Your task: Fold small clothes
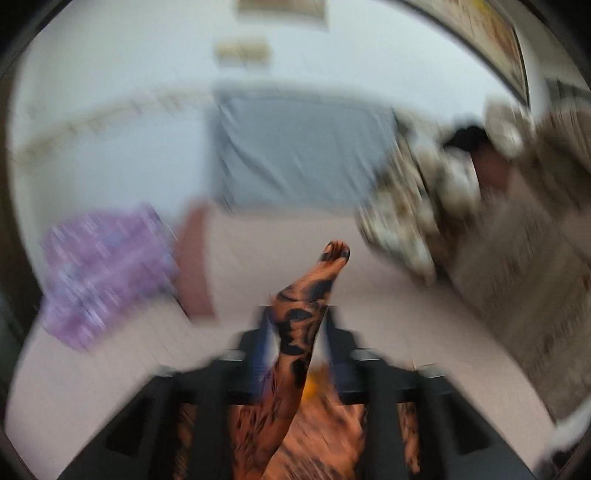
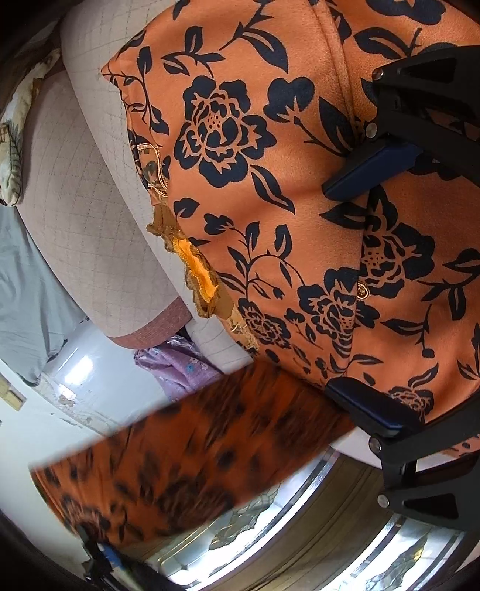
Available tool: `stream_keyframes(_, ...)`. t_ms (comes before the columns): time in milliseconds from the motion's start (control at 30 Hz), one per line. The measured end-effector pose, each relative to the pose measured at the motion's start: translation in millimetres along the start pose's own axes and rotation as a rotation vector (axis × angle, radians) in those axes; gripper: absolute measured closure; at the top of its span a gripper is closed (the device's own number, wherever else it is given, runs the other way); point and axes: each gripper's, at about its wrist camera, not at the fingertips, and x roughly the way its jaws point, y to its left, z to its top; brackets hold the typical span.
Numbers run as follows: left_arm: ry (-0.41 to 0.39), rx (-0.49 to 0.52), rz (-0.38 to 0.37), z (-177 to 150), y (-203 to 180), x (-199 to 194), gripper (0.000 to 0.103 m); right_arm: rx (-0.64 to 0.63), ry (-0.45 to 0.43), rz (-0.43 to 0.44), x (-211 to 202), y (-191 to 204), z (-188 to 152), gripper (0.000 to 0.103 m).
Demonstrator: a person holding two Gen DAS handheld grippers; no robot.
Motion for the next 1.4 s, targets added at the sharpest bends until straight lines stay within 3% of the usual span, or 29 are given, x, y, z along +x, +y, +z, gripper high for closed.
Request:
stream_keyframes(67,0.126,0.021,0.007,-34.0,-3.8,27.1,0.042,0.007,-0.001,0.008,-1.8,-0.8,0.5,0.005)
stream_keyframes(133,0.206,0.006,0.073,-64.6,13.6,41.7,0.042,0.018,-0.003,0.015,-4.8,-1.0,1.2,0.005)
stream_keyframes(300,0.276,-0.275,0.214,-130.5,111.1,31.6,0.042,0.089,0.033,0.01,-25.6,-3.8,5.9,0.005)
stream_keyframes(433,0.292,-0.343,0.29,-172.4,155.3,24.7,0.042,0.182,0.01,0.016,-59.7,-12.6,13.7,0.005)
stream_keyframes(600,0.293,-0.38,0.284,-200.0,169.5,37.7,0.042,0.235,-0.026,-0.041,-87.1,-28.7,53.3,0.005)
stream_keyframes(833,0.221,-0.375,0.277,-213.6,176.0,41.2,0.037,0.442,0.068,-0.194,-52.0,-79.8,86.6,0.008)
stream_keyframes(967,0.222,-0.394,0.269,-222.9,186.0,49.0,0.036,0.464,0.067,-0.332,-42.0,-81.4,88.5,0.026)
stream_keyframes(1000,0.246,-0.416,0.266,-224.8,189.0,53.3,0.036,0.445,0.079,-0.357,-38.3,-78.9,91.7,0.039)
stream_keyframes(1100,0.248,-0.454,0.26,-223.3,194.5,55.6,0.036,0.378,0.133,-0.422,-21.6,-72.6,103.9,0.092)
stream_keyframes(1133,0.254,-0.45,0.256,-223.0,194.9,56.2,0.036,0.354,0.123,-0.439,-19.7,-63.9,108.3,0.094)
stream_keyframes(1233,0.252,-0.447,0.273,-223.9,194.5,56.7,0.036,0.186,0.003,-0.493,-46.1,-19.7,124.1,0.094)
stream_keyframes(1300,0.252,-0.447,0.289,-222.2,192.1,56.9,0.036,0.06,-0.064,-0.564,-68.8,5.3,117.6,0.094)
stream_keyframes(1333,0.247,-0.444,0.293,-221.9,191.5,56.4,0.036,0.043,-0.068,-0.607,-73.0,3.2,110.3,0.089)
stream_keyframes(1367,0.236,-0.435,0.301,-220.6,189.5,54.8,0.036,0.043,-0.046,-0.654,-69.5,-5.8,102.3,0.082)
stream_keyframes(1400,0.216,-0.422,0.305,-218.7,186.2,51.2,0.036,0.081,0.028,-0.7,-61.1,-27.0,89.0,0.05)
